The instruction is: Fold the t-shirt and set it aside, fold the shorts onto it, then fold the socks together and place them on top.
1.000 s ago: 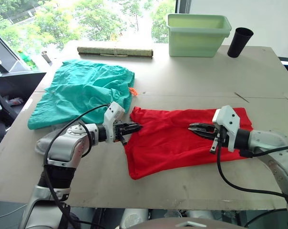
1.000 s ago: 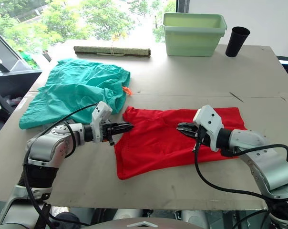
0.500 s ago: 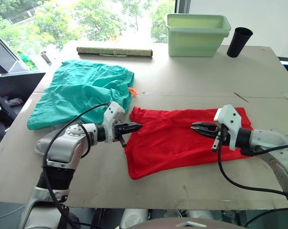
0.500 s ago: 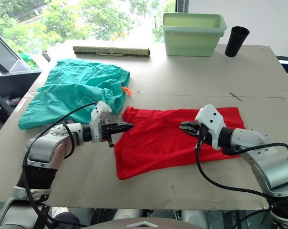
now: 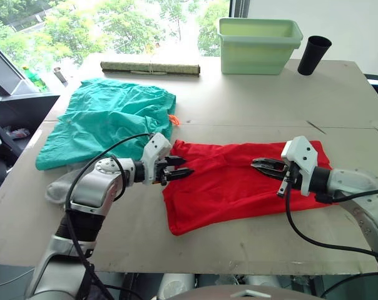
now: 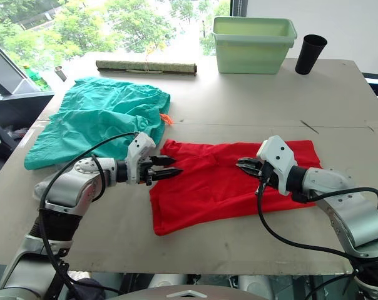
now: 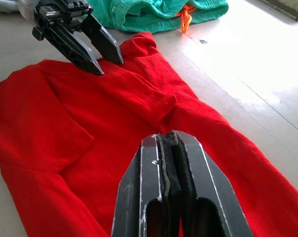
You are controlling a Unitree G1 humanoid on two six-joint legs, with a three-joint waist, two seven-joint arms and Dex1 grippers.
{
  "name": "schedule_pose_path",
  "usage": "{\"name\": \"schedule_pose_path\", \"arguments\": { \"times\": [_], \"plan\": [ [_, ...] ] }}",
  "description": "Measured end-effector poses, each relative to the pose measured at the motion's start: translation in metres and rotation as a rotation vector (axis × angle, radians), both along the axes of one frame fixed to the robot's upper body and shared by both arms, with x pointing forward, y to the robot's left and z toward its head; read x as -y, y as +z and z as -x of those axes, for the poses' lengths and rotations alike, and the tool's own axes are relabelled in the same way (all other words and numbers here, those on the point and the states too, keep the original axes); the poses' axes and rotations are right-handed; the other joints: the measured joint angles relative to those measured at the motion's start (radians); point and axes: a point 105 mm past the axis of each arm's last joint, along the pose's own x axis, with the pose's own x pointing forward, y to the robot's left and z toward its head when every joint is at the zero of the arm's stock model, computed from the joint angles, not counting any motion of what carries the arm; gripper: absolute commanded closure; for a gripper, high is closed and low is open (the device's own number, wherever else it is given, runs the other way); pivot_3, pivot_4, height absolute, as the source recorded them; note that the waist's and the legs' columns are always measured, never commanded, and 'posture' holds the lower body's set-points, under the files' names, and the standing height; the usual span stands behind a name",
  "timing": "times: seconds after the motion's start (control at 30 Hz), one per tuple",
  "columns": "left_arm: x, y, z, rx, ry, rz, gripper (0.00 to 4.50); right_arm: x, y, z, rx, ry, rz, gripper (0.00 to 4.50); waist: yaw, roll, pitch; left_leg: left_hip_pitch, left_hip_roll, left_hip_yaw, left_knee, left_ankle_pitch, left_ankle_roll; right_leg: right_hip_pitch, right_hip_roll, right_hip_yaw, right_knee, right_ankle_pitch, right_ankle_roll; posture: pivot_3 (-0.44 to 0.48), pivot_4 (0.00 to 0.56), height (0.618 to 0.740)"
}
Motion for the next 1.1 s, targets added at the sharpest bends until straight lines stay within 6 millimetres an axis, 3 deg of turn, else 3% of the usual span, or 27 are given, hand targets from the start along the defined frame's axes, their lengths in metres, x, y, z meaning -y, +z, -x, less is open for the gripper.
{"name": "schedule_pose_path", "arguments": {
  "times": [0.07, 0.2, 0.23, 0.33, 0.73, 1.0, 1.1],
  "plan": [
    [-0.001, 0.0, -0.004, 0.005, 0.001, -0.011, 1.58, 0.0, 0.0, 0.001, 0.0, 0.001, 0.0, 4.5, 0.001, 0.0, 0.0, 0.0, 0.0, 0.0, 0.0, 0.0, 0.0, 0.0, 0.0, 0.0, 0.0, 0.0, 0.0, 0.0, 0.15, 0.74],
    [-0.003, -0.001, -0.008, 0.014, -0.005, -0.019, 2.44, 0.001, -0.001, 0.002, -0.002, -0.002, 0.009, 4.5, 0.0, 0.0, 0.0, 0.0, 0.0, 0.0, 0.0, 0.0, 0.0, 0.0, 0.0, 0.0, 0.0, 0.0, 0.0, 0.0, 0.15, 0.74],
    [-0.003, -0.001, -0.01, 0.017, -0.009, -0.021, 3.11, 0.001, -0.001, 0.002, -0.002, -0.004, 0.011, 4.5, 0.0, 0.0, 0.0, 0.0, 0.0, 0.0, 0.0, 0.0, 0.0, 0.0, 0.0, 0.0, 0.0, 0.0, 0.0, 0.0, 0.15, 0.74],
    [-0.005, -0.003, -0.01, 0.022, -0.03, -0.022, 4.48, 0.0, -0.001, 0.004, -0.005, -0.004, 0.011, 4.5, 0.0, 0.0, 0.0, 0.0, 0.0, 0.0, 0.0, 0.0, 0.0, 0.0, 0.0, 0.0, 0.0, 0.0, 0.0, 0.0, 0.15, 0.74],
    [-0.004, 0.007, 0.003, 0.156, -0.144, -0.024, 4.48, 0.0, -0.001, 0.003, -0.005, -0.01, 0.012, 4.5, 0.0, 0.0, 0.0, 0.0, 0.0, 0.0, 0.0, 0.0, 0.0, 0.0, 0.0, 0.0, 0.0, 0.0, 0.0, 0.0, 0.15, 0.74],
    [0.004, 0.016, 0.05, 0.161, -0.448, 0.047, 4.48, 0.003, -0.003, 0.001, -0.014, -0.021, 0.012, 4.5, -0.001, 0.0, 0.0, 0.0, 0.0, 0.0, 0.0, 0.0, 0.0, 0.0, 0.0, 0.0, 0.0, 0.0, 0.0, 0.0, 0.15, 0.74],
    [0.001, 0.016, 0.058, 0.22, -0.528, 0.013, 4.48, 0.003, -0.003, 0.001, -0.015, -0.022, 0.012, 4.5, 0.0, 0.0, 0.0, 0.0, 0.0, 0.0, 0.0, 0.0, 0.0, 0.0, 0.0, 0.0, 0.0, 0.0, 0.0, 0.0, 0.15, 0.74]
  ]
}}
